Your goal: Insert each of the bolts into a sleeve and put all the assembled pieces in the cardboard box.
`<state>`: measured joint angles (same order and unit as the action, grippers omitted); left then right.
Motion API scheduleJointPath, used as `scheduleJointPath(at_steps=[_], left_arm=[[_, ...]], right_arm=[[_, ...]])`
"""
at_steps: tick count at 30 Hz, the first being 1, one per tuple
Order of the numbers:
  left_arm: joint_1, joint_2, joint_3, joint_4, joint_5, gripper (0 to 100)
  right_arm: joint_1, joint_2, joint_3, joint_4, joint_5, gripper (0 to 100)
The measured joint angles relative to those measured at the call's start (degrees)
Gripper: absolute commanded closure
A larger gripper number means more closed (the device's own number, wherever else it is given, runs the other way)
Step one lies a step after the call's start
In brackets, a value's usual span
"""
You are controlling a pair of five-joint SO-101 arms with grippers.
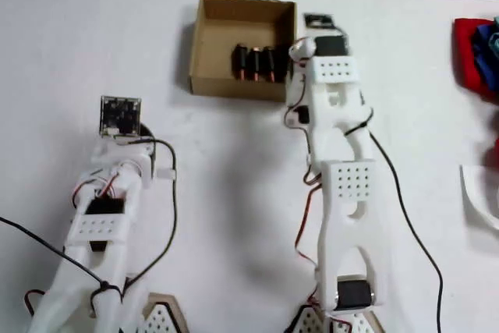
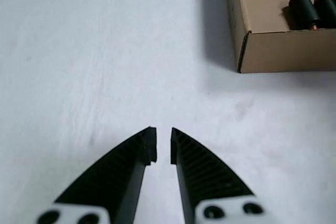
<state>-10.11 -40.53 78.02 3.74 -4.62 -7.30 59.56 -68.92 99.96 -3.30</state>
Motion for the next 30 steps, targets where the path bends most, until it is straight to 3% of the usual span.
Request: scheduleJointPath(at_steps=[6,10,14,19,25,30], left_arm=[[-0.09,0.00,-3.87,9.58,0.00,93],[0.79,0.26,-11.96,21.71,0.09,93],[7.30,7.30,-24.70,36.57,-2.46,93],[18.90,29.10,-50.99,57.23,-0.79,93],[30.68,60.40,-88.26,78.68,14.77,93],[36.22,79.56,-116.04,83.87,23.03,93]], right_arm=[[3.08,-15.74,4.13,0.18,0.00,97.8],[5.63,-35.08,16.97,0.18,0.00,97.8],[11.60,-54.07,35.34,0.09,0.00,97.8],[22.24,-71.38,56.53,-3.08,2.20,97.8],[29.27,-87.65,72.88,-8.62,6.51,97.8],[30.95,-94.15,83.16,-12.84,7.38,97.8]])
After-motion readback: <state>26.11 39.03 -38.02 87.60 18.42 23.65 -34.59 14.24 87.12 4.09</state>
